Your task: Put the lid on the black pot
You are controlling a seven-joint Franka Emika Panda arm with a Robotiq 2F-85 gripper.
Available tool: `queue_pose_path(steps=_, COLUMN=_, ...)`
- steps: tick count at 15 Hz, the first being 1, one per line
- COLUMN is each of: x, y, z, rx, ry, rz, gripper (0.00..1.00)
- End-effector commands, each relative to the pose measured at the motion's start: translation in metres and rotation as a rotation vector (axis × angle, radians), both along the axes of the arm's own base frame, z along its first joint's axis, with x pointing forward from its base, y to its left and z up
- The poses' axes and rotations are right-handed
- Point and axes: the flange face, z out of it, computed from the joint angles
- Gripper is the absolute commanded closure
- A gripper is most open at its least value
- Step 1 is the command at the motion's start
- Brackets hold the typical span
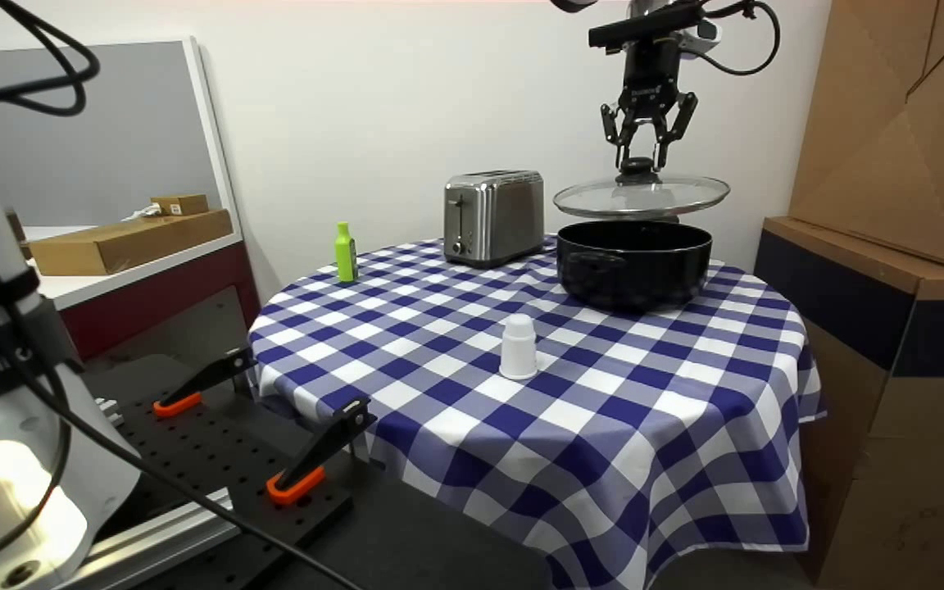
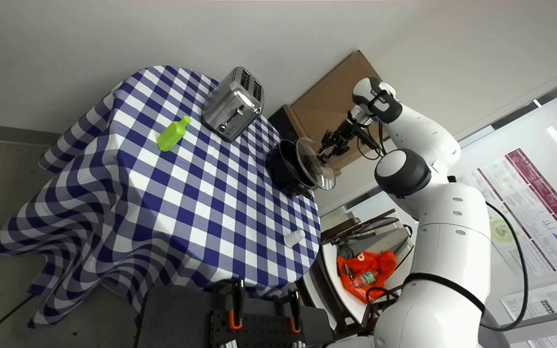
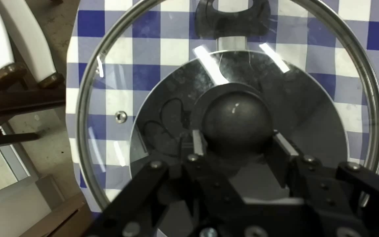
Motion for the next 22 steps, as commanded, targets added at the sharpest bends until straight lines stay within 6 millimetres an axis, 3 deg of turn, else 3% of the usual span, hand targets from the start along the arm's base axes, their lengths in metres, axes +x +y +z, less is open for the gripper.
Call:
queue_pose_path(steps=1, x=0.008, y=-0.002, z=0.003, rx=-0.045, ry=-0.026, rz=0.049, gripper=0.76)
queue_pose_path(steps=7, x=0.021, y=0.003, z=-0.009, rx=-0.069, ry=-0.095, rz=0.073, gripper=0.76)
queue_pose_path(steps=15, x=0.035, y=0.025, z=-0.032, rx=-0.051, ry=-0.140, rz=0.116, gripper=0.76)
queue_pose_path(steps=22, x=0.035, y=0.042, z=-0.045, rx=-0.017, ry=-0.098, rz=0.130, gripper=0.76)
